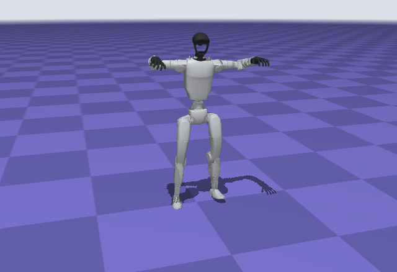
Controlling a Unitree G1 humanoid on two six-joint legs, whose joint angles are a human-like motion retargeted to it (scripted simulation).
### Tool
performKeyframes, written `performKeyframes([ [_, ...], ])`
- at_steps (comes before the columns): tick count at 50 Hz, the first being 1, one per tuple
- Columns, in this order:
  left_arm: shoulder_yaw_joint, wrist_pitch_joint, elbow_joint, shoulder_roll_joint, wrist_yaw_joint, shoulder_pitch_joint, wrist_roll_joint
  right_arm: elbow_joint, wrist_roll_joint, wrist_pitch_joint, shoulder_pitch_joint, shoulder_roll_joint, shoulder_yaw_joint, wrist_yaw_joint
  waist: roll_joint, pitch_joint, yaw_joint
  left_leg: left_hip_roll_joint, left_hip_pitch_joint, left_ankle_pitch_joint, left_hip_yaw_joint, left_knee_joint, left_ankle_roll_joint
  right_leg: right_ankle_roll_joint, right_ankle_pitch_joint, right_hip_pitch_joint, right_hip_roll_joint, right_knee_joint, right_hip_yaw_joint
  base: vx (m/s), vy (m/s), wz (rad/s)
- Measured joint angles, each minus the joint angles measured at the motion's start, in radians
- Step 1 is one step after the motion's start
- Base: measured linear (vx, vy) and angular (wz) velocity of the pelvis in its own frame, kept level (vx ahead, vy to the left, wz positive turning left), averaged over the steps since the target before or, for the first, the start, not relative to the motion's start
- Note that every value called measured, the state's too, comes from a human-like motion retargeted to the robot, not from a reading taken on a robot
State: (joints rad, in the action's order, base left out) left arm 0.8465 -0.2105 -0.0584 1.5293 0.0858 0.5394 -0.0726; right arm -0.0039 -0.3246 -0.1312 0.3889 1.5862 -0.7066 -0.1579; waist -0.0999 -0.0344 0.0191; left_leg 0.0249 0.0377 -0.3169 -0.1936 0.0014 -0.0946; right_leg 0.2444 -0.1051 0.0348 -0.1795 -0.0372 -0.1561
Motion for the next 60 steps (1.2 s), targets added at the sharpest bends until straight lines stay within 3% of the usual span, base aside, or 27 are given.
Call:
performKeyframes([
  [5, 0.004, 0.001, 0.012, 0.011, 0.001, -0.012, -0.004, -0.029, 0.002, 0.002, 0.145, -0.029, -0.156, -0.002, -0.001, -0.01, -0.016, -0.001, 0.0, -0.001, -0.003, 0.0, 0.001, 0.001, 0.002, -0.001, 0.0, -0.001, 0.003, 0.0, 0.0, 0.0],
  [13, -0.047, 0.001, 0.017, 0.018, 0.005, -0.07, 0.017, -0.04, -0.002, 0.002, 0.244, -0.044, -0.268, -0.004, 0.008, -0.014, -0.029, -0.001, -0.001, 0.001, -0.002, -0.004, -0.002, 0.001, 0.005, -0.003, -0.001, -0.002, 0.001, 0.0, 0.0, 0.0],
  [23, -0.095, -0.008, 0.016, 0.018, 0.005, -0.118, 0.027, -0.037, 0.007, -0.003, 0.296, -0.055, -0.321, -0.003, 0.004, -0.01, -0.03, -0.008, -0.004, -0.031, 0.034, -0.003, -0.023, 0.015, 0.005, -0.004, -0.007, 0.0, -0.006, 0.0, 0.0, 0.0],
  [35, -0.133, -0.013, 0.024, -0.006, -0.014, -0.158, 0.013, -0.051, 0.006, -0.004, 0.275, -0.057, -0.303, 0.017, 0.008, -0.013, -0.058, 0.001, 0.003, -0.012, 0.012, -0.005, -0.007, 0.005, -0.001, 0.0, 0.004, -0.006, 0.004, 0.0, 0.0, 0.0],
  [40, -0.192, -0.029, 0.031, -0.052, -0.061, -0.208, -0.037, -0.062, 0.031, -0.005, 0.213, -0.086, -0.24, 0.065, 0.01, -0.022, -0.059, 0.004, 0.006, -0.011, 0.008, -0.003, -0.003, 0.0, -0.005, 0.002, 0.006, -0.005, 0.008, 0.0, 0.0, 0.0],
  [45, -0.335, -0.048, 0.04, -0.144, -0.125, -0.316, -0.125, -0.064, 0.072, -0.001, 0.077, -0.169, -0.086, 0.135, 0.008, -0.035, -0.067, 0.005, 0.008, -0.008, 0.002, 0.001, 0.003, -0.003, -0.008, 0.003, 0.008, -0.005, 0.015, 0.0, 0.0, 0.0],
  [55, -0.62, -0.048, 0.057, -0.455, -0.146, -0.39, -0.176, -0.052, 0.173, 0.0, -0.109, -0.505, 0.288, 0.222, -0.002, -0.051, -0.073, 0.01, 0.0, -0.008, -0.005, 0.007, 0.015, -0.005, -0.024, -0.011, 0.013, 0.002, 0.03, 0.0, 0.0, 0.0],
  [60, -0.784, 0.003, -0.098, -0.658, -0.093, -0.41, -0.146, 0.009, 0.186, -0.001, -0.123, -0.684, 0.484, 0.193, -0.001, -0.059, -0.063, 0.015, -0.01, 0.0, 0.0, 0.012, 0.018, -0.012, -0.037, -0.022, 0.018, 0.015, 0.029, 0.02, -0.05, 0.05],
])
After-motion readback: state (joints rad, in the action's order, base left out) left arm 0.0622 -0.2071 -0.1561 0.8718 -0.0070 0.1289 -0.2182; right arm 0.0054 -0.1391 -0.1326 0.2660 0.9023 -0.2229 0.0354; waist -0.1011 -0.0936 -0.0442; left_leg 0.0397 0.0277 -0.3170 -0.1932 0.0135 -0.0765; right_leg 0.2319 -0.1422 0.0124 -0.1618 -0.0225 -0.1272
